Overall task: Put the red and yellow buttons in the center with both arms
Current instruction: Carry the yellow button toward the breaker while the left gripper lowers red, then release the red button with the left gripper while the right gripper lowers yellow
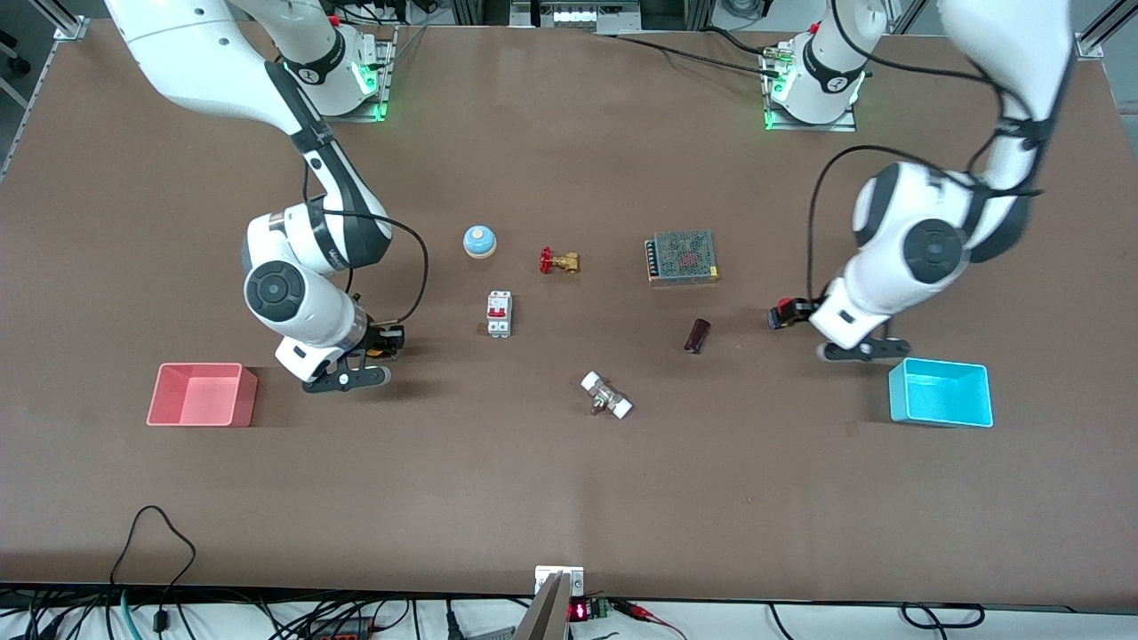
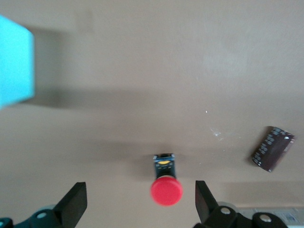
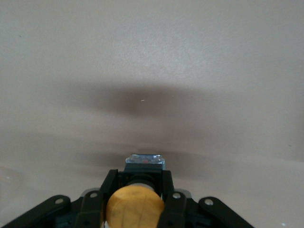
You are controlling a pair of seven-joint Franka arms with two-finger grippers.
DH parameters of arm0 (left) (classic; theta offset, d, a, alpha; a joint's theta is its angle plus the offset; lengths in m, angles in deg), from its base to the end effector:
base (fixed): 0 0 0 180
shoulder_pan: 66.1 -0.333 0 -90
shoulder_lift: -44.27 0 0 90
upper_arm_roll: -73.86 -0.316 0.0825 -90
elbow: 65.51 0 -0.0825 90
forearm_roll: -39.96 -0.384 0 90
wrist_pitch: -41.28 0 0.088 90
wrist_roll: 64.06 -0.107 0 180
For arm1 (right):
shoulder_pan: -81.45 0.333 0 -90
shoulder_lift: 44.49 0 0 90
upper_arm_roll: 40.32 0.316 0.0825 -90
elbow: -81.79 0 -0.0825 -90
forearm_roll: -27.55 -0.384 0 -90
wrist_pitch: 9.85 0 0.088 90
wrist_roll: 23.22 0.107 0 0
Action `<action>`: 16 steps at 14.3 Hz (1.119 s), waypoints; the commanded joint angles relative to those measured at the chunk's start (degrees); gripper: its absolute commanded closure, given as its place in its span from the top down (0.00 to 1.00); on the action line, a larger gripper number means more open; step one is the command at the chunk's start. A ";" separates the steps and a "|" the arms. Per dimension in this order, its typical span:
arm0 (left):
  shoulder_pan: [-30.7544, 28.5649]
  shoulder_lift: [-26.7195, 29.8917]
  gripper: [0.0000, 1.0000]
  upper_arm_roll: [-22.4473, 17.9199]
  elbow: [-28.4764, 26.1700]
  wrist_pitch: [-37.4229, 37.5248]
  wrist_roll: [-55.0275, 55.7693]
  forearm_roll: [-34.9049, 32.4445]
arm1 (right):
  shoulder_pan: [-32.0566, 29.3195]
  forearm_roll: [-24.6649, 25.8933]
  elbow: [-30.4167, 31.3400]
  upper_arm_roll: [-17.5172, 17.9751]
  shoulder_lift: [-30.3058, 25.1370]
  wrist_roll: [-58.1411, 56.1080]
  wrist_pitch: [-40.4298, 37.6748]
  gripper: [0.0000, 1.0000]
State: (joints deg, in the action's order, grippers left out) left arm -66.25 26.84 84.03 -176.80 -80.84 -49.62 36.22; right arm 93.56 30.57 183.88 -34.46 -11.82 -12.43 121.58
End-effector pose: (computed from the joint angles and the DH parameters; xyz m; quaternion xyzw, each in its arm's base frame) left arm 0.5918 -0.0975 0.3202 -0.9983 -0.0222 0.0535 0.0116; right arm 0.6227 0.1955 0.2324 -0.9969 -0.0733 0.0285 0.0015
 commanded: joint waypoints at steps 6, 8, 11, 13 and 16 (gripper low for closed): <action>-4.86 0.03 1.00 -0.24 25.74 28.37 -14.61 -0.92 | 0.10 0.85 -0.05 0.03 1.17 0.20 1.37 0.59; -5.38 -0.14 1.00 -0.24 31.55 35.69 -15.22 -0.48 | 0.01 0.85 -0.13 0.03 1.17 0.20 1.37 0.64; -4.43 5.98 1.00 -1.55 29.31 34.85 -20.74 0.48 | -0.34 0.33 -0.75 0.12 0.48 -0.15 0.85 1.00; 0.90 11.16 1.00 -8.28 24.49 29.42 -21.38 0.49 | -1.91 0.06 -1.01 0.12 -2.32 -1.03 -1.34 1.00; 3.49 15.58 1.00 -11.75 18.57 28.15 -21.55 0.75 | -4.63 -2.92 -5.30 0.20 -6.90 -1.03 -11.17 1.00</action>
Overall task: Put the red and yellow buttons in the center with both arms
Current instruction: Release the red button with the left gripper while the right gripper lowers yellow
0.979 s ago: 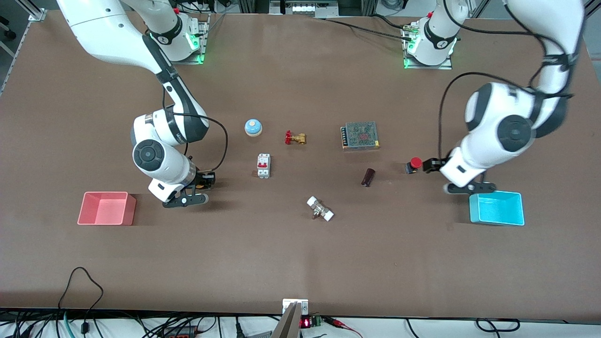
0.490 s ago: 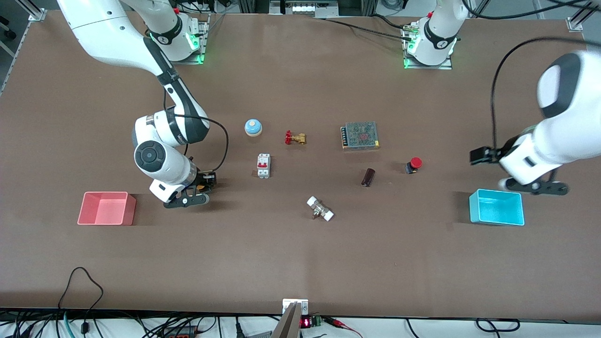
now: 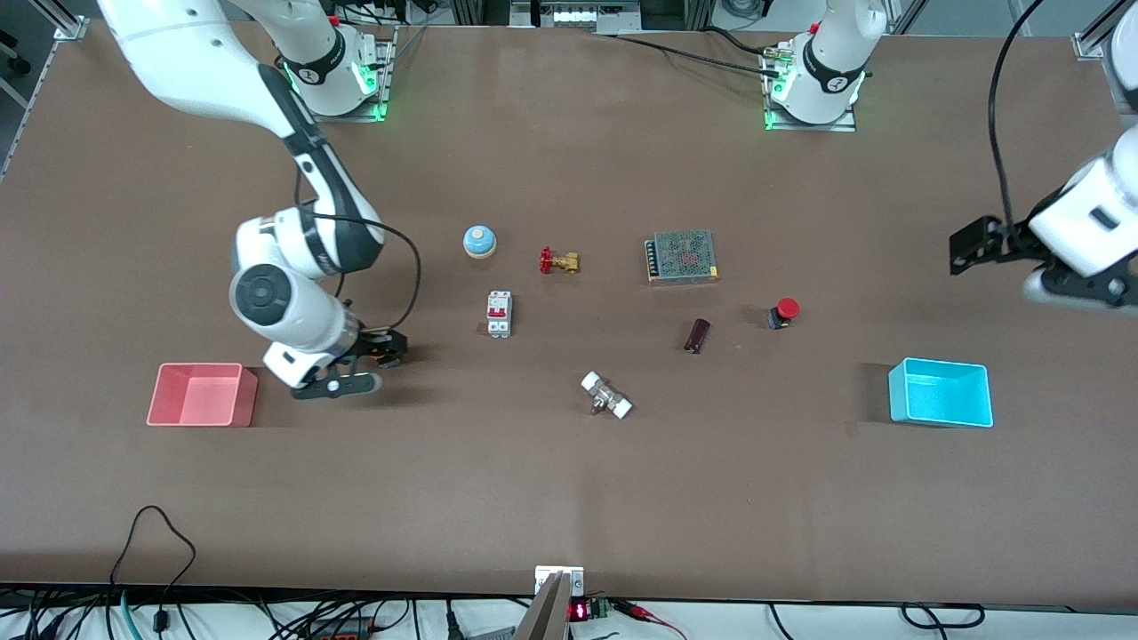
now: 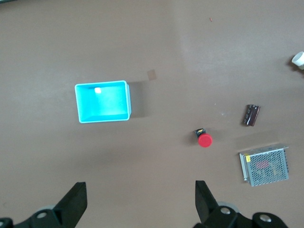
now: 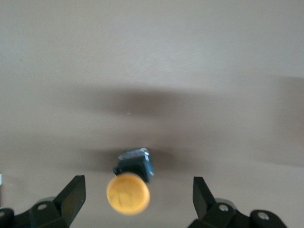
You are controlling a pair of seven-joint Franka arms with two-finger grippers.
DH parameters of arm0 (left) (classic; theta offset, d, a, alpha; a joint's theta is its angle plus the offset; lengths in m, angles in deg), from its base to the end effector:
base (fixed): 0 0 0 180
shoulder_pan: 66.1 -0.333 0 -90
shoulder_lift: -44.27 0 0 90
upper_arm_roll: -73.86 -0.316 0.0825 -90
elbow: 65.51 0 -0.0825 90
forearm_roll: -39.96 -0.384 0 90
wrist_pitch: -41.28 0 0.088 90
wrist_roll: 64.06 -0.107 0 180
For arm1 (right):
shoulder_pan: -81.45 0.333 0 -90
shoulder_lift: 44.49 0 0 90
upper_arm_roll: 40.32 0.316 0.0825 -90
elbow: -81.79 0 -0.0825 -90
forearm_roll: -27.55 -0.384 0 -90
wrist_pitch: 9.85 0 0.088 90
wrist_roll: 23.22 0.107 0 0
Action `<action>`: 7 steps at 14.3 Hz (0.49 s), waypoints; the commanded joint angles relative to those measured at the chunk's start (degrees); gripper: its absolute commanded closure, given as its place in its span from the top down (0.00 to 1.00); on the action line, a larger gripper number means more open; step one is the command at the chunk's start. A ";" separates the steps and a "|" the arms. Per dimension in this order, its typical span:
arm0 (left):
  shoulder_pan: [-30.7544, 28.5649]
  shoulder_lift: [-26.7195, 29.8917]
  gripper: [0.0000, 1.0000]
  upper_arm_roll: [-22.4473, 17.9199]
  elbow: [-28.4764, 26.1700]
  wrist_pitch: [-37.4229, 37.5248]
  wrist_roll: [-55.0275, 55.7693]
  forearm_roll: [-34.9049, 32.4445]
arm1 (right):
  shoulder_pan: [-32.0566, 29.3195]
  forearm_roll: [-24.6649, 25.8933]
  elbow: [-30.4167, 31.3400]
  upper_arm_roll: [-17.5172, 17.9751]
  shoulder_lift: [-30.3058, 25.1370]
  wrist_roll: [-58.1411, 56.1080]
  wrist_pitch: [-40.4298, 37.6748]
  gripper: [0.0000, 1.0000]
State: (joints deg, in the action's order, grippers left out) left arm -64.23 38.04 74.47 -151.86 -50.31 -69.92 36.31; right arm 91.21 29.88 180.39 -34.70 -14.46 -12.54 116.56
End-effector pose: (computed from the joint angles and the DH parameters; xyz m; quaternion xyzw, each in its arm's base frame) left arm 0.5895 -0.0185 0.5950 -0.9967 0.0738 0.0095 0.0310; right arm 0.6431 0.1691 0.2811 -0.9987 -0.0473 0.0194 0.0042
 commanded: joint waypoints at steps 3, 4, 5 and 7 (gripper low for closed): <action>1.39 4.38 1.00 -1.48 -5.76 0.17 -1.34 0.66 | -7.29 -6.72 -3.94 0.27 -10.31 -5.13 -13.36 1.00; 1.56 4.38 1.00 -1.48 -5.50 0.18 -1.35 0.66 | -8.70 -6.73 -4.03 0.26 -12.69 -6.71 -15.29 1.00; 1.65 4.20 1.00 -1.40 -5.23 0.18 -1.26 0.66 | -9.67 -6.12 -4.03 0.09 -14.80 -7.42 -16.88 1.00; 1.48 4.29 1.00 -1.40 -5.32 0.35 -0.91 0.66 | -11.08 -4.45 -4.12 0.00 -18.67 -7.51 -20.39 1.00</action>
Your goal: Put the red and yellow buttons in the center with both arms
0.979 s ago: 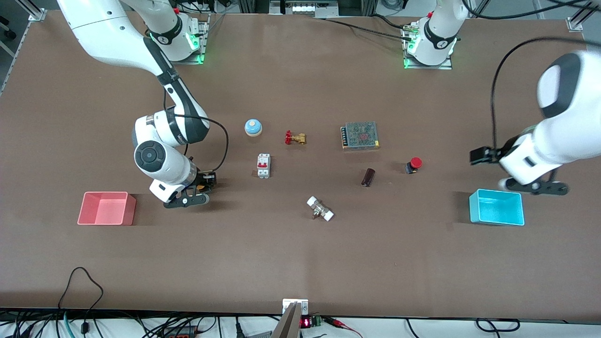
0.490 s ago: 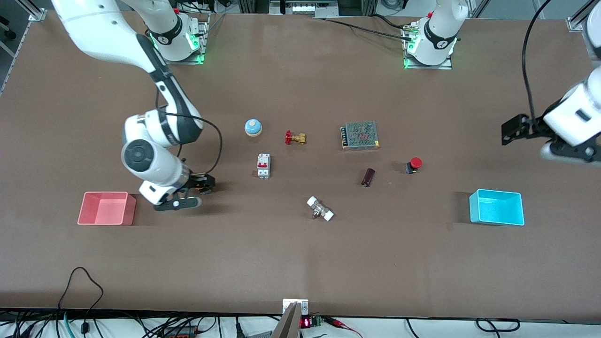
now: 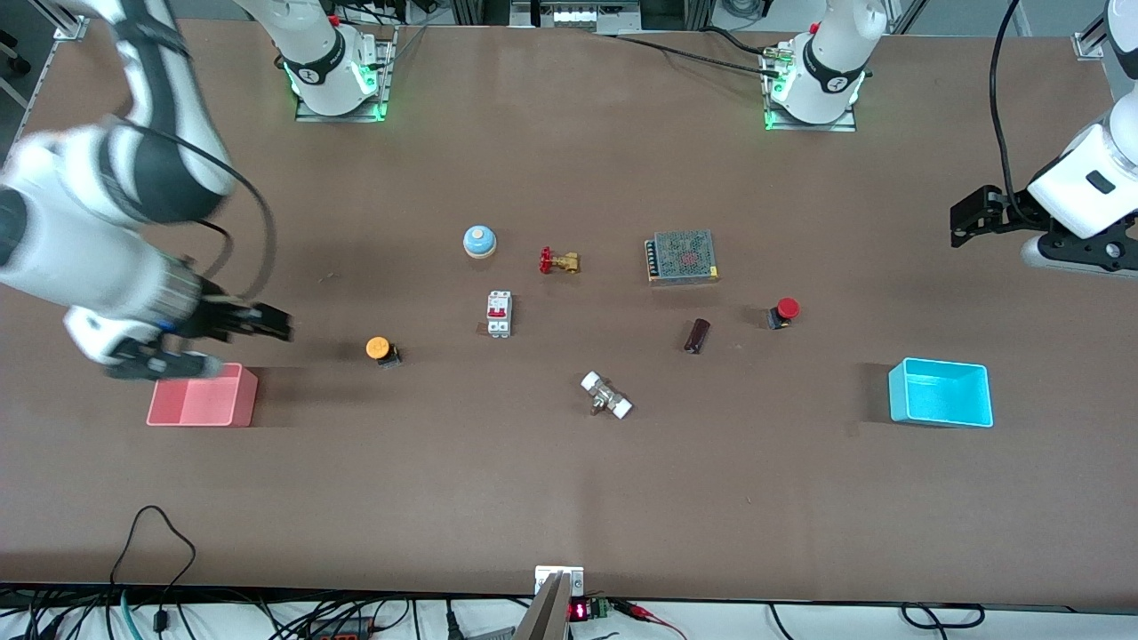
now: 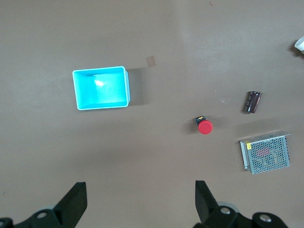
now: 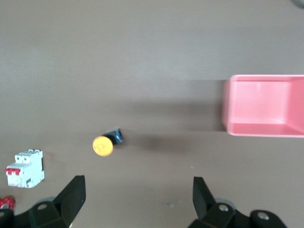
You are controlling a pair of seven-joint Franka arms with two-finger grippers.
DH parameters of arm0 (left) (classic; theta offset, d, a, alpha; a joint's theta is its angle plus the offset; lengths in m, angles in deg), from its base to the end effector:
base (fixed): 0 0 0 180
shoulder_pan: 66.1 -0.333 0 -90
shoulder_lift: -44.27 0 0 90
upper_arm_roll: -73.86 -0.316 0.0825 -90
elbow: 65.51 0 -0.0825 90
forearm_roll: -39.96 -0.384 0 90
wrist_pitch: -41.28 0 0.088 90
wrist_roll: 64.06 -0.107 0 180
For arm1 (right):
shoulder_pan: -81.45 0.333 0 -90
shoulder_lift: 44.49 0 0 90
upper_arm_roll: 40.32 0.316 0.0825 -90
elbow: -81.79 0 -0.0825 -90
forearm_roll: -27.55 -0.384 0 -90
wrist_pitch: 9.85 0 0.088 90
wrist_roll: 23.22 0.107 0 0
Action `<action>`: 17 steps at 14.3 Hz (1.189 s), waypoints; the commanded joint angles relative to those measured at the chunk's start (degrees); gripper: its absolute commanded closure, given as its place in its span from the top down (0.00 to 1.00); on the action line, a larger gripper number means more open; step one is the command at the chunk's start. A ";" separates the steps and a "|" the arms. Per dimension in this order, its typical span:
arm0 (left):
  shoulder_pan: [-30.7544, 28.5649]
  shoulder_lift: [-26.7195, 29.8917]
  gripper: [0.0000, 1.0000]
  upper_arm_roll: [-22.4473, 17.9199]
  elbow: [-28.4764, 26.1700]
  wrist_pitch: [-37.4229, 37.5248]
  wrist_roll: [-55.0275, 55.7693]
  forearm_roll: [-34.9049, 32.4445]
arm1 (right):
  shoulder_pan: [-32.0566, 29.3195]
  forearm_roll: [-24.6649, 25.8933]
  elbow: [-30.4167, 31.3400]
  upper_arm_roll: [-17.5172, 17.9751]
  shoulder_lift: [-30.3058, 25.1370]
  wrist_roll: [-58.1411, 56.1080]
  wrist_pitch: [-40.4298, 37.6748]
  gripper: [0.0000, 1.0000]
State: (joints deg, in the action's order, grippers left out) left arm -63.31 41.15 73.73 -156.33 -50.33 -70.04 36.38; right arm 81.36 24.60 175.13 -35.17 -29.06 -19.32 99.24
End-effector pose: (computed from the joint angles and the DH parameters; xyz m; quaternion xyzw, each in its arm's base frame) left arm 0.5716 -0.0201 0.5897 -0.9964 0.0768 0.0212 0.0307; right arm 0.6398 0.0552 0.4645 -0.9993 -0.0001 -0.0004 0.0364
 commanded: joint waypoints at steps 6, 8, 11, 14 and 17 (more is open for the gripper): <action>0.47 1.27 1.00 -0.66 -0.85 0.55 -0.70 0.68 | -2.99 7.00 0.62 0.38 -10.15 -4.52 -9.58 1.00; 0.47 1.36 1.00 -0.66 -0.94 0.64 -0.61 0.76 | -3.34 6.38 0.53 -0.66 -10.95 -3.99 -11.61 1.00; 0.55 1.36 1.00 -0.66 -0.85 0.64 -0.61 0.77 | -2.82 4.45 0.09 -2.33 -10.95 -3.47 -13.27 1.00; 0.73 1.36 1.00 -0.57 -0.77 0.64 -0.61 0.77 | -0.18 4.36 -2.11 -5.41 -10.51 -3.29 -16.45 1.00; 0.64 1.44 1.00 -0.57 -0.85 0.73 -0.70 1.12 | -0.09 4.44 -2.20 -5.33 -10.33 -3.29 -16.45 1.00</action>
